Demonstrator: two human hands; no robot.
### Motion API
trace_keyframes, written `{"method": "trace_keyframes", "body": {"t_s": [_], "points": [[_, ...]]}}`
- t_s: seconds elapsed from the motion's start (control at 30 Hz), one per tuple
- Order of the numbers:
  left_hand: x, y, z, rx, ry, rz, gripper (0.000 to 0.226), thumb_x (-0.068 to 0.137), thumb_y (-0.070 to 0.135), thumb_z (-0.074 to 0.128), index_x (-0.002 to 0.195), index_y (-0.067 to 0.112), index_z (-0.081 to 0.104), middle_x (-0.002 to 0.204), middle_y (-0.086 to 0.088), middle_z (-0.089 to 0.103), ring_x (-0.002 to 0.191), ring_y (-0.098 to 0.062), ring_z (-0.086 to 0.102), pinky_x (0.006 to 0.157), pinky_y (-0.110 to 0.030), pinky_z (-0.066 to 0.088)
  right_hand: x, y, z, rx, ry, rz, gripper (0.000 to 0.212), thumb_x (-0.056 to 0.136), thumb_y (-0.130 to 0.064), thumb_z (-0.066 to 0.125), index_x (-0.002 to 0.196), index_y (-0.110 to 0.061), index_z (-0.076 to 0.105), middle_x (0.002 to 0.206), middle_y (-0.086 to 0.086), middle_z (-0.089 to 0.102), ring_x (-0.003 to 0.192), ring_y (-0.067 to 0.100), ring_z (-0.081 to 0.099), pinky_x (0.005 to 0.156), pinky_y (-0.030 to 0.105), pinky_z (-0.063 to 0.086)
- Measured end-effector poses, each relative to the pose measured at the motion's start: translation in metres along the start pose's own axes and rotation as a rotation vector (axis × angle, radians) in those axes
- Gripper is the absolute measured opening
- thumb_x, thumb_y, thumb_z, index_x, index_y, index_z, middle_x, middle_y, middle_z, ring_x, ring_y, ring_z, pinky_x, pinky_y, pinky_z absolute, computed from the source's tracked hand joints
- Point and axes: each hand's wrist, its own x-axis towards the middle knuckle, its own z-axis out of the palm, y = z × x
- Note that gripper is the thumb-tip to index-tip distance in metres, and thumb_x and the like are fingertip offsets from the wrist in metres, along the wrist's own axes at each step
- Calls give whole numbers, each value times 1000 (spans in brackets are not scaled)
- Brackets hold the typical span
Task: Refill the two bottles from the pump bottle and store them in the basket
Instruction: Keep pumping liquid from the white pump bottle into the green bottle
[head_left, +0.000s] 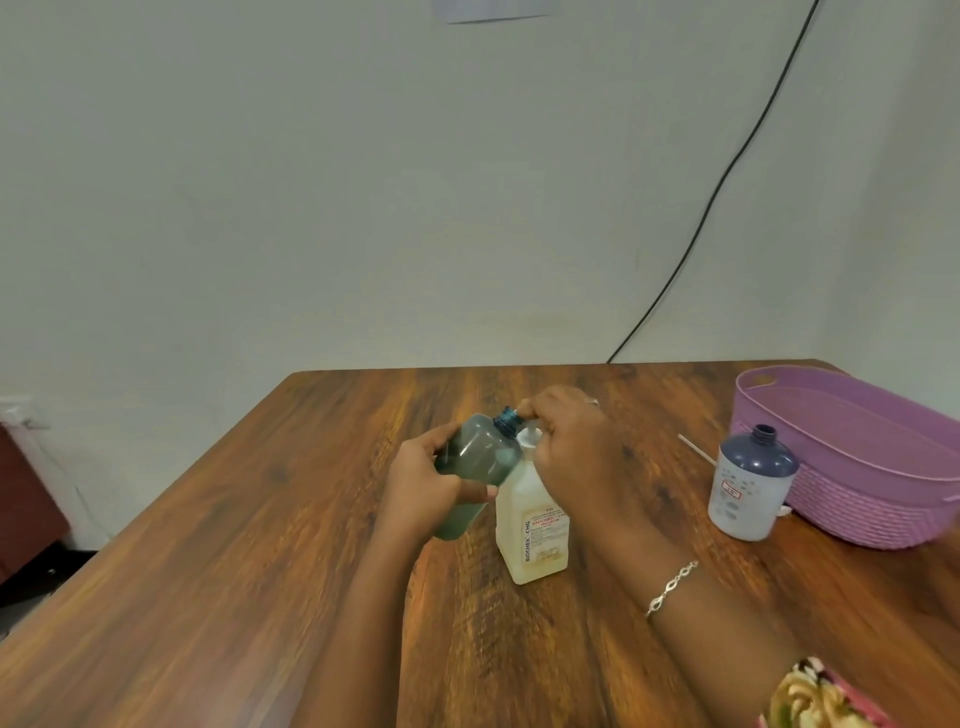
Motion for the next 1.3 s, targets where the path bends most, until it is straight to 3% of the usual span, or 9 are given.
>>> {"method": "trace_keyframes", "body": {"t_s": [0.1, 0.2, 0.33, 0.47, 0.7, 0.87, 1.0, 1.3], "points": [[-2, -5, 2, 2, -4, -4, 56, 63, 0, 79, 108, 25, 57, 89, 19, 55, 80, 3, 49, 62, -18, 36, -8, 2, 9, -27, 68, -29, 23, 60, 8, 52, 68, -6, 67, 68, 3, 64, 62, 18, 58, 55, 17, 39], [-5, -7, 5, -20, 2, -32, 60, 63, 0, 79, 116, 21, 58, 90, 19, 54, 81, 2, 49, 63, -18, 36, -5, 5, 11, -29, 73, -28, 20, 59, 12, 59, 67, -5, 67, 67, 4, 63, 61, 21, 58, 56, 21, 40], [-6, 0, 6, -28, 4, -35, 61, 62, -1, 79, 118, 16, 59, 90, 16, 57, 81, 2, 51, 63, -19, 38, -3, 3, 0, 66, 0, 13, 23, 69, 8, 52, 77, -3, 71, 76, 7, 68, 70, 23, 61, 64, 26, 46], [-3, 5, 4, -21, 18, -18, 70, 60, 1, 81, 125, 13, 57, 100, 7, 60, 87, -7, 54, 74, -28, 44, 12, 3, -11, 101, -83, 97, 26, 80, 9, 49, 88, -1, 72, 88, 10, 69, 81, 22, 62, 76, 32, 50], [-7, -10, 10, -91, 36, -53, 71, 60, -2, 80, 125, 15, 56, 94, 15, 57, 83, 1, 52, 63, -18, 39, -2, 0, 14, -51, 46, 20, 24, 54, 17, 60, 61, -5, 60, 65, 6, 58, 60, 24, 53, 49, 29, 41], [-7, -8, 10, -89, 40, -61, 73, 61, -1, 80, 127, 14, 54, 98, 12, 57, 84, 0, 50, 66, -21, 40, -2, -1, 8, 8, 4, 16, 19, 61, 9, 51, 66, -3, 65, 68, 8, 63, 65, 26, 57, 58, 33, 46], [-2, -1, 7, -50, 45, -40, 69, 61, 3, 81, 124, 16, 56, 96, 14, 57, 88, -4, 53, 74, -27, 42, 13, -3, -4, 61, -49, 123, 26, 73, 7, 46, 77, 0, 71, 79, 11, 67, 76, 25, 59, 71, 35, 47], [-4, -10, 8, -37, 36, -39, 65, 62, -1, 79, 121, 18, 57, 89, 19, 55, 81, 3, 50, 63, -18, 37, 3, 6, 17, -28, 59, 24, 18, 60, 8, 49, 60, -6, 60, 64, 5, 58, 62, 25, 53, 51, 29, 40]]}}
